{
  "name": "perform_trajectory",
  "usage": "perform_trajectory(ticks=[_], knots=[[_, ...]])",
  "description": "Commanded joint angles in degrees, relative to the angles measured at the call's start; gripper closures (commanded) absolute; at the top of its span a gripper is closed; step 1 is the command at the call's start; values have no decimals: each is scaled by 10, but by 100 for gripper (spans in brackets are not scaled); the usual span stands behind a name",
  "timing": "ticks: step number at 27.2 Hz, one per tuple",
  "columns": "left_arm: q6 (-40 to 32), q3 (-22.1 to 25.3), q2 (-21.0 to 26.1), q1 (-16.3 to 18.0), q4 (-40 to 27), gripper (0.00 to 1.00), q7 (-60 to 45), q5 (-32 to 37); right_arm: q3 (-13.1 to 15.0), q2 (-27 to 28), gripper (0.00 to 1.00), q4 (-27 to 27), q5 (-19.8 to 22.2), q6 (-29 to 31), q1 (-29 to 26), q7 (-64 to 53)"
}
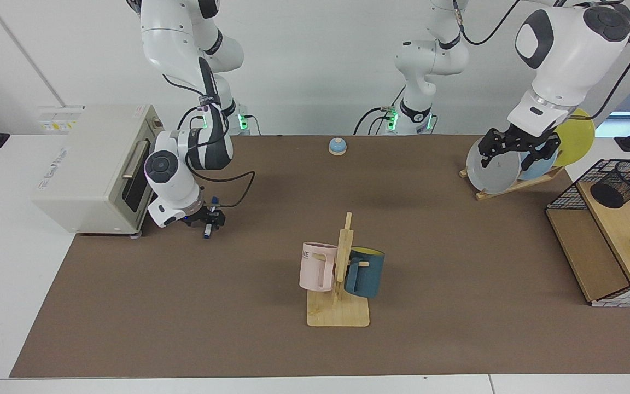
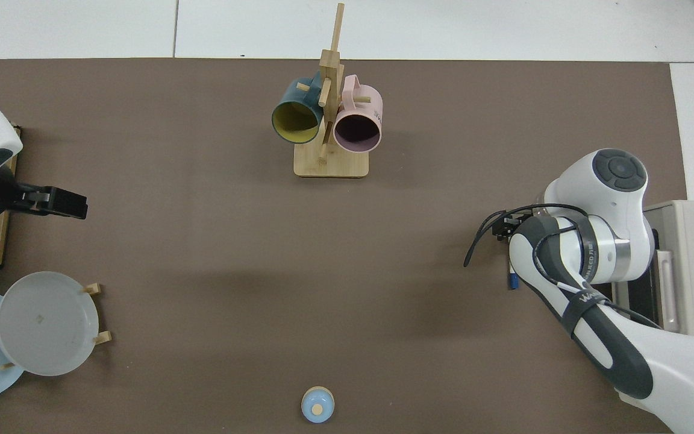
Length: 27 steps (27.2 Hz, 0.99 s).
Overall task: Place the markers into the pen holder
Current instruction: 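Close the right gripper on the marker and lift it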
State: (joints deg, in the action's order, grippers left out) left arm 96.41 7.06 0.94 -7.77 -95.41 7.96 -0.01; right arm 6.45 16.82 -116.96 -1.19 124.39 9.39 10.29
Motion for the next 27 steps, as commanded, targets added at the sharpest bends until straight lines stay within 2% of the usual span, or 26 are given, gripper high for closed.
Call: perform_trajectory(ticks=[1, 7, 9, 10, 18, 21, 23, 27], knots=[[-3, -6, -6, 8, -9, 0, -2, 4, -3, -14, 26, -14, -24, -1, -4, 18], [-3, -6, -6, 8, -9, 0, -2, 4, -3, -14, 59, -18, -45, -1, -4, 25], [-3, -6, -6, 8, -9, 0, -2, 4, -3, -14, 80, -18, -45, -1, -3, 25], [-3, -6, -6, 8, -9, 0, -2, 4, -3, -14, 98, -18, -45, -2, -3, 25], [-14, -6, -7, 10, -9, 0, -1, 2, -3, -9, 100, 1, -47, -10, -4, 49], [-21, -6, -7, 9, -8, 0, -1, -8, -3, -13, 100, 21, -50, -36, 0, 98], [-32, -6, -9, 10, -9, 0, 5, -14, -3, -15, 100, 40, -73, -64, 4, 132], [-39, -1, -10, 10, -9, 0, 73, -38, -3, -24, 100, 81, -151, -125, 13, 203]])
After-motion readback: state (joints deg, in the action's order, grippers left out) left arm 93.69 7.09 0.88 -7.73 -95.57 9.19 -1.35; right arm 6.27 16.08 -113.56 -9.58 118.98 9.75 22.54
